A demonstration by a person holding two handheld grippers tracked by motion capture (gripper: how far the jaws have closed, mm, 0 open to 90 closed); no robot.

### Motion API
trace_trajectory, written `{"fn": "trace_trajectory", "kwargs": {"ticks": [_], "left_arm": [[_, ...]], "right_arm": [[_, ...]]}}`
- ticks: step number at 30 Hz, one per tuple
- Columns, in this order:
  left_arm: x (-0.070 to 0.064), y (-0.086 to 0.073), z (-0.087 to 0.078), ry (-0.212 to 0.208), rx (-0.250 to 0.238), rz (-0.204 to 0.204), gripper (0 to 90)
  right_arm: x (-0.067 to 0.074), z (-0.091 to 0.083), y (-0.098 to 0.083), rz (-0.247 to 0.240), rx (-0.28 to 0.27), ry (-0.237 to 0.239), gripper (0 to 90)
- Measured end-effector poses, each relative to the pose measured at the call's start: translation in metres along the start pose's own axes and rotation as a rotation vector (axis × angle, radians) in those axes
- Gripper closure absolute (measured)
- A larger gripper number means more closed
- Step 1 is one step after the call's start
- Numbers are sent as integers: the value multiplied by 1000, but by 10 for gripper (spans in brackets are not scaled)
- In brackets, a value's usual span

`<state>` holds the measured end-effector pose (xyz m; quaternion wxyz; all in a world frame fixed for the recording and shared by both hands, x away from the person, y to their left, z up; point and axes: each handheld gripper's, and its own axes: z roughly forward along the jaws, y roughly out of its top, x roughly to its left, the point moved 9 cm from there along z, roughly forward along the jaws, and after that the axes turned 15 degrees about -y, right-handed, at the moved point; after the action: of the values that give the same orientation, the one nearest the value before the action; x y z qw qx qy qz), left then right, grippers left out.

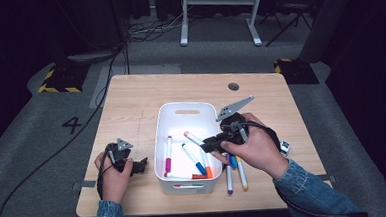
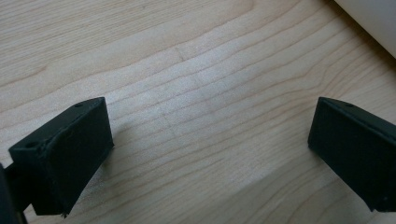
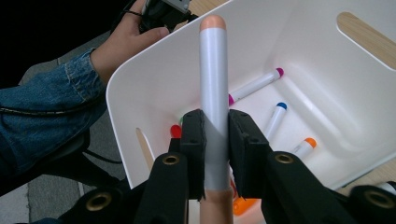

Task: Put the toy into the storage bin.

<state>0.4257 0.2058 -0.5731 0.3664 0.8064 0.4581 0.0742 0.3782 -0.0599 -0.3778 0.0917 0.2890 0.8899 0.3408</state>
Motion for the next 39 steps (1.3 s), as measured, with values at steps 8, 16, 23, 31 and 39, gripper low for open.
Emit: {"fn": "trace_trajectory", "kwargs": {"ticks": [8, 16, 23, 31, 39], "left_arm": [[0, 0, 0, -1, 0, 0, 0], [0, 0, 0, -2, 0, 0, 0], [0, 0, 0, -4, -1, -1, 0], [0, 0, 0, -4, -1, -1, 0], [0, 0, 0, -4, -1, -3, 0]], "right_arm": [[9, 7, 2, -17, -8, 23, 770], [16, 21, -6, -44, -1, 47, 770], [21, 29, -13, -40, 32, 55, 770], [25, 40, -21, -47, 56, 57, 770], [28, 51, -26, -65, 43, 51, 543]]}}
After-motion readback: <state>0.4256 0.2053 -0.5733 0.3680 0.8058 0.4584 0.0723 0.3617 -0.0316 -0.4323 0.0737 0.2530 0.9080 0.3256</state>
